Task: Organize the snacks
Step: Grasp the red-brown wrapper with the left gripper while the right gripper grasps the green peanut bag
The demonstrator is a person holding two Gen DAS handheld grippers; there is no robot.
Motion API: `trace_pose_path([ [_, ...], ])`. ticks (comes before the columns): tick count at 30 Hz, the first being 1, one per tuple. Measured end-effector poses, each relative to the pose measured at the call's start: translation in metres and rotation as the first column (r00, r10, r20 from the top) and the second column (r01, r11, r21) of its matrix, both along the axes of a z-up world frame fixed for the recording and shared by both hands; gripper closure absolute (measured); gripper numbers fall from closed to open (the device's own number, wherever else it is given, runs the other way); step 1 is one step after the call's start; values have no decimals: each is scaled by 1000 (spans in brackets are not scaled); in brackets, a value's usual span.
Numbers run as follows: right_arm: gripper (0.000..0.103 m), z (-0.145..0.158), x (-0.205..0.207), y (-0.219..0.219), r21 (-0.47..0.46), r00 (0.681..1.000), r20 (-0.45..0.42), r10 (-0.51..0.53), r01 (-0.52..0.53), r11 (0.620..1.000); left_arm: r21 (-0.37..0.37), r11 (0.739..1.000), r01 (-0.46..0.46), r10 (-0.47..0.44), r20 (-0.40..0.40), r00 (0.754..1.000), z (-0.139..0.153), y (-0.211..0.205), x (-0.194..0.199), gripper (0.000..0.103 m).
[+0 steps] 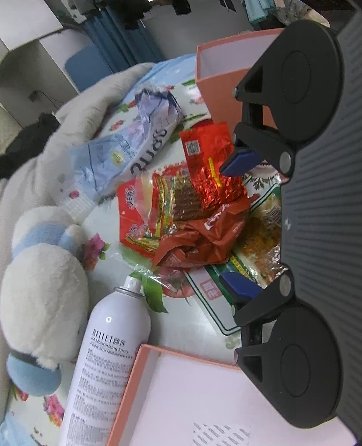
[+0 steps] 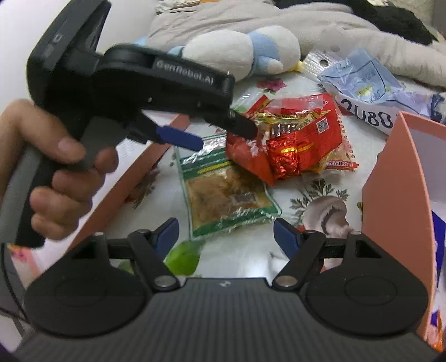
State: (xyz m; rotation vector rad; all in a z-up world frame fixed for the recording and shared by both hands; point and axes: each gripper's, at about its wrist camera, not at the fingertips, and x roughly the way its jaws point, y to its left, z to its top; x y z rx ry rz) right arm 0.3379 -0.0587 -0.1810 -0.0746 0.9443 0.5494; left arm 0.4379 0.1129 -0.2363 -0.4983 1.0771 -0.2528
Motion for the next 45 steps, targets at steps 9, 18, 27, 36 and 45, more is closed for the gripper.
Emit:
trace_pose_path([
  [9,27,-15,22,14,-96,988,12,152,-151,984,23,999,30,-29,-65,997,-13,-2,31,31],
  [18,27,-31,25,40,-199,964,75,256,-237,951,49,997,59,-57,-58,997,-28,-10,46,45],
  [27,28,-40,24,50,-193,969,-13,245,-243,950,123,989,81,-73,-72,995,-24,-19,46,59],
  [36,52,-31,10,42,-148,980,-70,186,-195,970,163,981,103,-91,-80,993,-11,-24,25,60],
  [45,59,-20,-35,11,-144,990,-79,120,-130,981,216,975,53,-45,-45,998,34,-26,-18,60],
])
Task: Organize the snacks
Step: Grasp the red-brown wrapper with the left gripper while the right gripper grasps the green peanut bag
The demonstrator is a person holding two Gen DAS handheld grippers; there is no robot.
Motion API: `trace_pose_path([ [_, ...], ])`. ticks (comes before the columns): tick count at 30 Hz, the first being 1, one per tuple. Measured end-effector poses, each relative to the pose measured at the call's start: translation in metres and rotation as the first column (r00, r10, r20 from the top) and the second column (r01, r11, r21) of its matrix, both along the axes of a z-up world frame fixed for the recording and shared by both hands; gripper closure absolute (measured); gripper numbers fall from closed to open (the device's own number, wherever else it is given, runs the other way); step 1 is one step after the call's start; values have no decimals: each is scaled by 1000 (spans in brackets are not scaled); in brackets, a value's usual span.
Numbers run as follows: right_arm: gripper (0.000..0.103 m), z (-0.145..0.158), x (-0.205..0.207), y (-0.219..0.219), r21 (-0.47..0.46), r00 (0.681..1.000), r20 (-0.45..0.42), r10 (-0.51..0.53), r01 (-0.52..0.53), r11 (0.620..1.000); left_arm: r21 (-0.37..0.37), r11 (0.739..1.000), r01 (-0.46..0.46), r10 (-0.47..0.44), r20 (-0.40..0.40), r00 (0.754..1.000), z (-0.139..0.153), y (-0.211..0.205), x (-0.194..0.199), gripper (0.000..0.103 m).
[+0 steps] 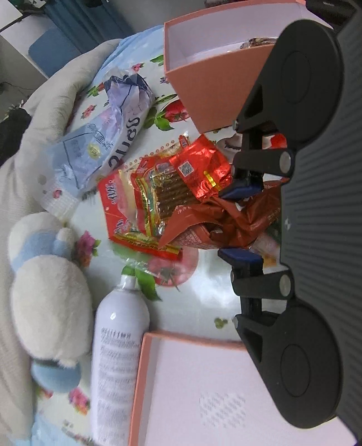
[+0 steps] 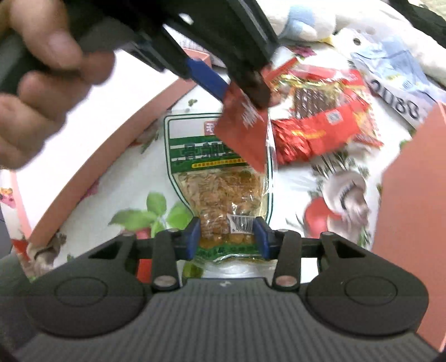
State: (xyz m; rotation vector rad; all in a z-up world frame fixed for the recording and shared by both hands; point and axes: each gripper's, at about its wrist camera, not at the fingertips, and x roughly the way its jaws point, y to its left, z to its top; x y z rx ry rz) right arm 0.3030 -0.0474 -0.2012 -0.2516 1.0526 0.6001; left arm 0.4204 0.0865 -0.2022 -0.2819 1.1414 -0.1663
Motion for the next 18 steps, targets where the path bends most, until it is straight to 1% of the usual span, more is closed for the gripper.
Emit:
trace_pose_path([
  [1,60,1,-5,-4,4,1000,-3,-14,14,1000,13,1000,-6,6,14,1000,7,0,-7,60],
  [5,60,8,-14,-18,44,997,-16,-76,77,996,22,998,-62,61,44,997,29,9,-29,60],
  [8,60,18,-28,-27,58,995,19,-99,98,994,72,993,-96,91,68,994,43,14,-46,60],
  [10,60,23,-39,-33,78,992,41,-118,115,990,74,991,-113,105,97,990,51,19,-60,60],
  [18,60,43,-73,-51,171,965,115,-238,217,961,93,986,-138,120,172,978,61,20,-120,60],
])
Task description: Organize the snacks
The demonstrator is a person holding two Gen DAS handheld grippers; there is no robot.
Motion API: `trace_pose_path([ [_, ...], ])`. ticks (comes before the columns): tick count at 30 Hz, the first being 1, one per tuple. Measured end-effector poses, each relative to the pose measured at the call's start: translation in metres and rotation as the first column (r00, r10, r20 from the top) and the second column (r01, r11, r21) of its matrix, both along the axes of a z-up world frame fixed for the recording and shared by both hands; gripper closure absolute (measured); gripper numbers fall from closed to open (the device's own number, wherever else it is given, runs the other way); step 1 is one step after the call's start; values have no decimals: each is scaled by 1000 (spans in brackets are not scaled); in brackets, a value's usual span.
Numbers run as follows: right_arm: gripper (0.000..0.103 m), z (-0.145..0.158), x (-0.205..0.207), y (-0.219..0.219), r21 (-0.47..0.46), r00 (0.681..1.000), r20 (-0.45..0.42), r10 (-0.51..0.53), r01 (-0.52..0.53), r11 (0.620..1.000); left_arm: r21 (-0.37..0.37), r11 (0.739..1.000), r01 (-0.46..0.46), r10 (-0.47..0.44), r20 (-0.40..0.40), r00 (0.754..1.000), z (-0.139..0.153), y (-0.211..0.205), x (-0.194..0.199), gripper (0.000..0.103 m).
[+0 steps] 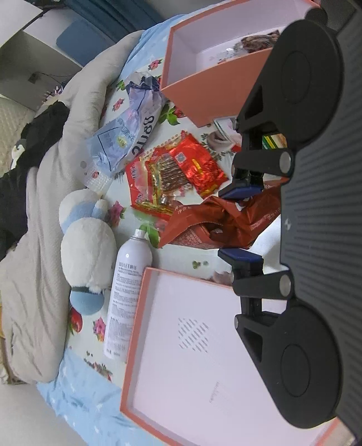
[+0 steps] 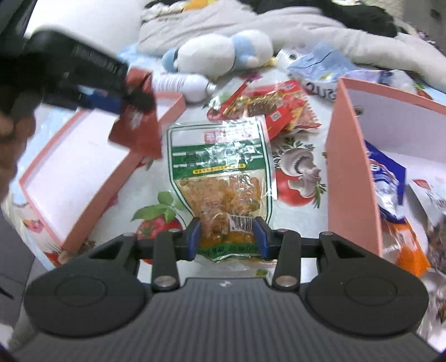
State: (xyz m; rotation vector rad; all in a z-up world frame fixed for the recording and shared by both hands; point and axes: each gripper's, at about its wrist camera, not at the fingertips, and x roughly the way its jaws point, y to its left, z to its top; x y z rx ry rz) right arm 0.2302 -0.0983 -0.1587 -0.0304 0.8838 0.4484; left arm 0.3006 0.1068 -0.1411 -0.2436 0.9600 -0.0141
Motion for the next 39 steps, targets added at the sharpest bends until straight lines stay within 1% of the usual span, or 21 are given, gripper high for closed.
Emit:
trace_pose_path([
  [2,60,5,-11,-3,21,1000,26,-12,12,1000,-3,1000,-10,10,13,1000,2,-1,-18,60],
  [4,60,12,-23,-6,23,998,62,-23,22,999,-25,999,-23,24,29,999,6,-2,-36,60],
  [6,60,23,-38,-9,25,995,98,-33,30,999,-31,999,-27,29,45,999,11,-4,-54,60],
  [10,60,46,-65,-22,59,990,126,-69,62,996,-33,999,-16,18,63,998,21,-15,-89,60],
  [15,60,64,-92,-39,90,980,154,-124,111,990,-27,1000,8,-6,92,996,39,-31,-128,60],
  [19,60,76,-112,-47,110,968,177,-177,159,981,-33,998,52,-48,105,993,50,-43,-157,60],
  [24,60,88,-139,-56,102,950,212,-229,212,972,-59,993,106,-97,131,987,61,-61,-183,60],
  [27,60,91,-155,-66,108,939,213,-272,254,961,-79,988,136,-123,147,981,65,-73,-195,60],
  [31,60,92,-173,-73,90,923,224,-312,299,950,-90,979,183,-167,162,973,68,-90,-211,60],
  [32,69,92,-176,-74,89,923,224,-312,299,950,-89,977,192,-176,163,971,68,-94,-213,60],
  [33,75,91,-178,-75,80,922,221,-317,307,948,-89,976,198,-182,163,970,68,-98,-213,60],
  [36,79,87,-183,-84,86,919,214,-330,319,944,-97,973,210,-193,163,968,68,-108,-212,60],
  [37,86,85,-181,-87,87,919,213,-333,321,943,-96,972,214,-197,161,967,66,-112,-210,60],
  [39,88,79,-175,-92,80,917,206,-341,332,940,-87,972,220,-207,142,968,60,-121,-203,60],
])
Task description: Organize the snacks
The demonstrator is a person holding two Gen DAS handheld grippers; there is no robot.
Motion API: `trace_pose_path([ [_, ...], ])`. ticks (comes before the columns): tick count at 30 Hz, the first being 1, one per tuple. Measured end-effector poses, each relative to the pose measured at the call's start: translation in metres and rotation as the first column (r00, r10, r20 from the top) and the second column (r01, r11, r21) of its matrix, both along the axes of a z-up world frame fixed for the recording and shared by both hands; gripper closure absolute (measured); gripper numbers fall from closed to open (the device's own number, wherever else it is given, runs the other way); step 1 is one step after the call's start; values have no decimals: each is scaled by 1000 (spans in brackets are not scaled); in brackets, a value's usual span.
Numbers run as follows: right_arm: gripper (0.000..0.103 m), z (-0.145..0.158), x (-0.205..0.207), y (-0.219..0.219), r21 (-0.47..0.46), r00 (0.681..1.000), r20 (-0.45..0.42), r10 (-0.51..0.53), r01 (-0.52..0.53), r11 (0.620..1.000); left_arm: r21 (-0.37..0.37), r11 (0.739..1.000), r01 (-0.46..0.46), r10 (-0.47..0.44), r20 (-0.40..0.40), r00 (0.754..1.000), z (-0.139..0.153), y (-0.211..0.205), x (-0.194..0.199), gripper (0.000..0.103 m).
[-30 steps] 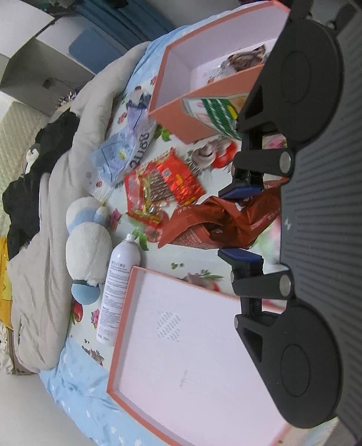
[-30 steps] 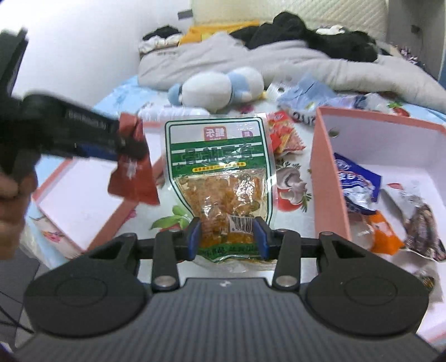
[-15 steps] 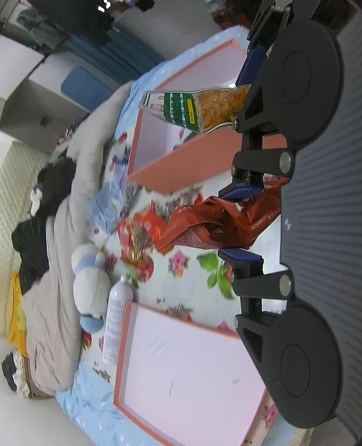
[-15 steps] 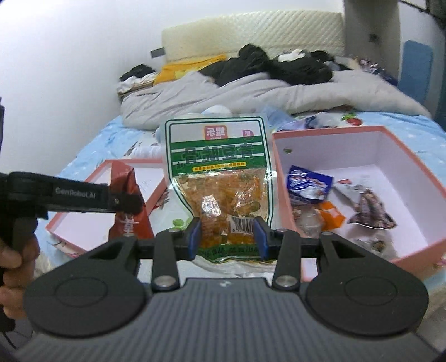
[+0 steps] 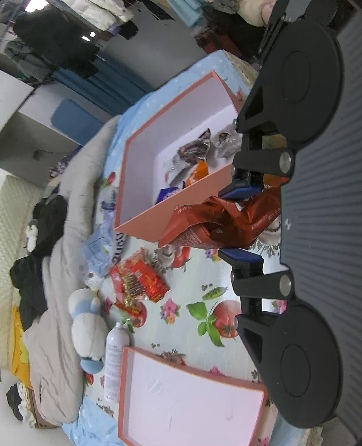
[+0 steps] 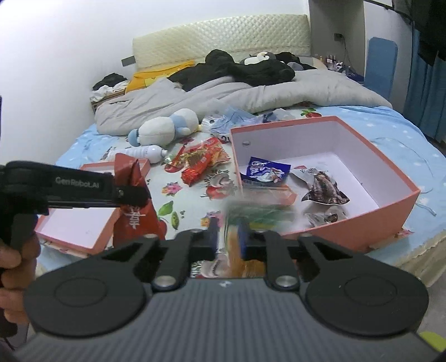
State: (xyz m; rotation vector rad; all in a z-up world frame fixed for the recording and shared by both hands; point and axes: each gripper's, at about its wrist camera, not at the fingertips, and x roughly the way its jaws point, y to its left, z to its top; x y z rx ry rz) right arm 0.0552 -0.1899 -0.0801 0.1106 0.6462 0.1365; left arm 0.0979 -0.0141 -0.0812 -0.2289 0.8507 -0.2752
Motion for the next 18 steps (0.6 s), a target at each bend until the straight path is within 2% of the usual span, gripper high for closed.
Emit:
trace_pose_path([
  [8,88,-31,2,-24,72,995,-85,-49,55,996,23,999,47,-45,-87,995,-30,-26,21,60],
  [18,87,-34,14,-72,110,992,-61,-114,120,987,44,994,103,-101,-49,994,-21,-63,52,60],
])
